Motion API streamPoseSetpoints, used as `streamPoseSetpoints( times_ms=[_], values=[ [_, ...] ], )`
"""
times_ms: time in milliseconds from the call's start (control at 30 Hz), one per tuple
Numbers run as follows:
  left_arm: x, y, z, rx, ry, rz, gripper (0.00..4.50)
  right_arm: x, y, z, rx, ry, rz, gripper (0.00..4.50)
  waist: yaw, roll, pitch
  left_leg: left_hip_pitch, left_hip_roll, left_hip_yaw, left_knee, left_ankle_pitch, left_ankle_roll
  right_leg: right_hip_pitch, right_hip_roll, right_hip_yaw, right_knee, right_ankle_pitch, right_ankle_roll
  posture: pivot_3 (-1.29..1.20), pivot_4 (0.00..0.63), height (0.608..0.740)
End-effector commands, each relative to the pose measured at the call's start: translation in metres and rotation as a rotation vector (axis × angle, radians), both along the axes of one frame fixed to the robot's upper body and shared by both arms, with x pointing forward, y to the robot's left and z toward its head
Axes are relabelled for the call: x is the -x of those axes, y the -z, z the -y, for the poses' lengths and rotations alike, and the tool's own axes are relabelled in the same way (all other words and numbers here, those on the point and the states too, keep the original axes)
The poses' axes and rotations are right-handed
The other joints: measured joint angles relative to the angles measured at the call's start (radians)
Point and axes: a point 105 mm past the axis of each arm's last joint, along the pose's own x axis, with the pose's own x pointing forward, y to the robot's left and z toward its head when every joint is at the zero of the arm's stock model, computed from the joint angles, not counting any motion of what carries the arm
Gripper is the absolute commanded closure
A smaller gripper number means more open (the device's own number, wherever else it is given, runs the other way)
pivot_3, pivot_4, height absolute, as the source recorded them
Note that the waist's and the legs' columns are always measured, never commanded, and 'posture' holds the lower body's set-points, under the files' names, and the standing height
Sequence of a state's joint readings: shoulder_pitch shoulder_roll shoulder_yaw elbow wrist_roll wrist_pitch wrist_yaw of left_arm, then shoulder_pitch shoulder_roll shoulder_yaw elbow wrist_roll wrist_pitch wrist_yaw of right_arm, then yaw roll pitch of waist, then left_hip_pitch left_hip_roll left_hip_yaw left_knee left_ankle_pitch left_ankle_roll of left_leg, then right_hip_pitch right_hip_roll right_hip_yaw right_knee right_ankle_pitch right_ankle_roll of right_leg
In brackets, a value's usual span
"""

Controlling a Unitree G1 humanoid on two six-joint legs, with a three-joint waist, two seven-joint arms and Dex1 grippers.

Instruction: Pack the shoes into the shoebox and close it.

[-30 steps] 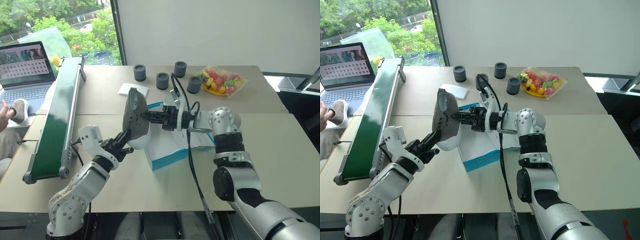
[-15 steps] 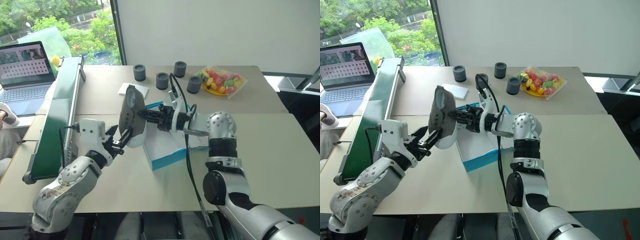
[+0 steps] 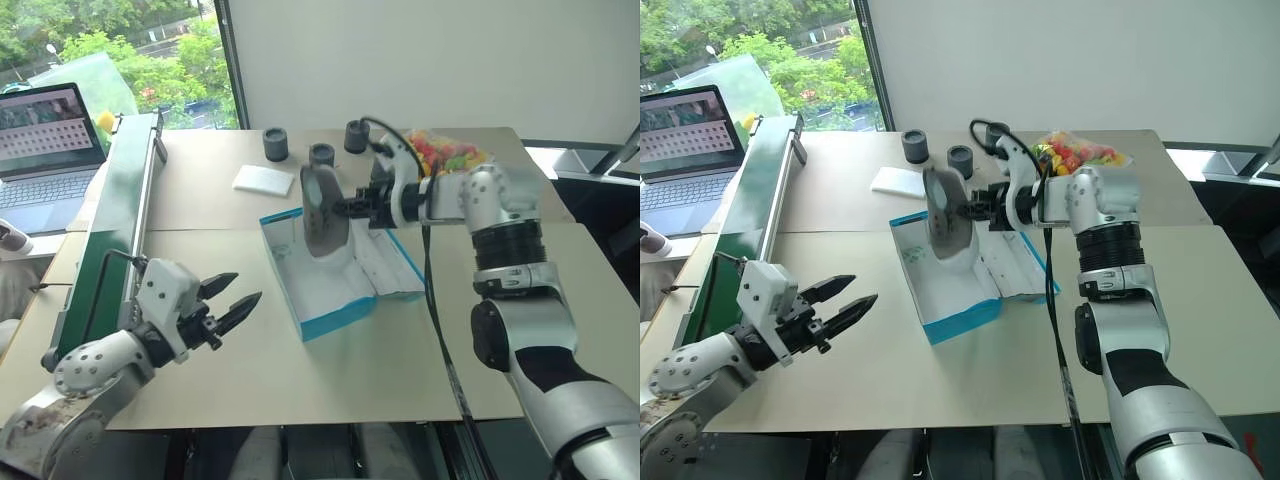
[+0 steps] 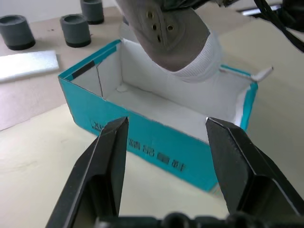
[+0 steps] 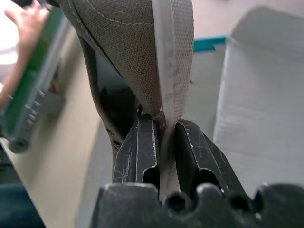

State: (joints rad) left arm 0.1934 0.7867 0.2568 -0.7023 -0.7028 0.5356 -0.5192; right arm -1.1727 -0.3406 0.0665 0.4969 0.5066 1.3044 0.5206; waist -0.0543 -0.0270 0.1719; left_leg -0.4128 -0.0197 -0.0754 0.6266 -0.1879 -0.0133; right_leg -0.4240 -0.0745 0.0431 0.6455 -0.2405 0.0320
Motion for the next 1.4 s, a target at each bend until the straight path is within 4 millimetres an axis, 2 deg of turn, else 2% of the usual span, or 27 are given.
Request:
streamPoseSetpoints(
  times_ms=[33,267,400,567,633,700,867,967,1133,1200,1300,1333,1367,1400],
  values=[
    [0.002,-0.004,-0.005,-0.055,0.054,0.055,1.76,0.000,-0.005,-0.005,0.071,-0.024,0.072,4.30,0.002,0.000,0.000,0.000,0.000,0.000,0.000,0.000,0.000,0.000,0.000,0.000,0.000,0.000,0.000,0.00,0.150,0.726],
    [0.003,0.002,-0.003,-0.069,0.077,0.068,1.76,-0.007,0.027,0.000,0.187,0.028,0.062,4.30,0.009,0.000,0.000,-0.001,0.000,0.000,0.000,0.000,0.000,0.000,0.000,0.000,0.000,0.000,0.000,0.00,0.150,0.726],
    [0.006,0.003,0.002,-0.065,0.085,0.070,1.76,-0.010,0.033,0.002,0.261,0.026,0.099,4.30,0.009,0.000,0.000,-0.001,0.000,0.000,0.000,0.000,0.000,0.000,0.000,0.000,0.000,0.000,0.000,0.00,0.150,0.726],
    [0.008,0.006,0.004,-0.065,0.083,0.068,1.76,-0.010,0.032,-0.009,0.293,-0.010,0.123,4.30,0.007,0.000,0.000,0.000,0.000,0.000,0.000,0.000,0.000,0.000,0.000,0.000,0.001,0.000,0.000,0.00,0.150,0.726],
    [0.008,0.006,0.005,-0.064,0.081,0.071,1.64,-0.011,0.029,-0.012,0.287,-0.010,0.129,3.33,0.007,0.000,0.000,0.000,0.000,0.000,0.000,0.000,0.000,-0.001,0.000,0.000,0.001,0.000,0.000,0.00,0.150,0.726],
    [0.008,0.005,0.005,-0.062,0.080,0.073,1.64,-0.011,0.027,-0.014,0.273,-0.005,0.128,2.82,0.008,0.000,0.000,0.000,0.000,0.000,0.000,0.000,0.000,0.000,0.000,0.000,0.001,0.000,0.000,0.00,0.150,0.726],
    [0.007,0.005,0.005,-0.058,0.075,0.076,1.64,-0.011,0.012,-0.023,0.218,-0.010,0.149,1.01,0.009,0.000,0.000,0.000,0.000,-0.001,0.001,0.000,0.000,0.000,0.000,0.000,0.001,0.000,0.000,0.00,0.150,0.726],
    [0.004,0.004,0.001,-0.053,0.050,0.087,1.64,-0.013,-0.002,-0.026,0.204,-0.007,0.207,1.01,0.009,0.000,0.000,0.000,0.000,-0.001,0.001,0.000,0.000,0.000,0.000,0.000,0.001,0.000,0.000,0.00,0.150,0.726],
    [-0.012,0.000,-0.013,-0.004,-0.110,0.132,1.64,-0.020,-0.043,-0.023,0.159,0.045,0.384,1.01,0.009,0.000,0.000,0.000,0.000,-0.001,0.001,0.000,0.000,0.000,0.000,0.000,0.002,0.000,0.000,0.00,0.150,0.726],
    [-0.015,-0.001,-0.017,0.019,-0.158,0.138,1.64,-0.021,-0.053,-0.023,0.149,0.049,0.436,1.01,0.009,0.000,0.000,0.000,0.000,-0.001,0.001,0.000,0.000,0.000,0.000,0.000,0.002,0.000,0.000,0.00,0.150,0.726],
    [-0.027,-0.008,-0.035,0.080,-0.378,0.187,1.64,-0.005,-0.077,-0.030,0.026,-0.030,0.591,1.01,0.011,0.000,0.000,0.000,0.000,-0.001,0.001,0.000,0.000,0.000,-0.001,0.000,0.002,0.000,0.001,0.00,0.150,0.726],
    [-0.030,-0.010,-0.043,0.102,-0.450,0.204,1.64,0.002,-0.077,-0.032,0.008,-0.064,0.628,1.01,0.011,0.000,0.000,0.000,0.000,-0.001,0.001,0.000,0.000,0.000,-0.001,0.000,0.002,0.000,0.001,0.00,0.150,0.726],
    [-0.031,-0.012,-0.052,0.121,-0.527,0.221,1.64,0.009,-0.075,-0.034,-0.005,-0.095,0.671,0.76,0.012,-0.001,0.000,0.000,0.000,-0.002,0.001,0.000,0.000,0.000,-0.001,-0.001,0.002,0.000,0.001,0.00,0.150,0.726],
    [-0.031,-0.013,-0.064,0.132,-0.607,0.233,1.38,0.019,-0.066,-0.038,-0.016,-0.142,0.693,0.51,0.012,-0.001,-0.001,0.000,0.000,-0.002,0.001,0.000,0.000,0.000,-0.001,-0.001,0.002,0.000,0.001,0.00,0.150,0.726]
  ],
)
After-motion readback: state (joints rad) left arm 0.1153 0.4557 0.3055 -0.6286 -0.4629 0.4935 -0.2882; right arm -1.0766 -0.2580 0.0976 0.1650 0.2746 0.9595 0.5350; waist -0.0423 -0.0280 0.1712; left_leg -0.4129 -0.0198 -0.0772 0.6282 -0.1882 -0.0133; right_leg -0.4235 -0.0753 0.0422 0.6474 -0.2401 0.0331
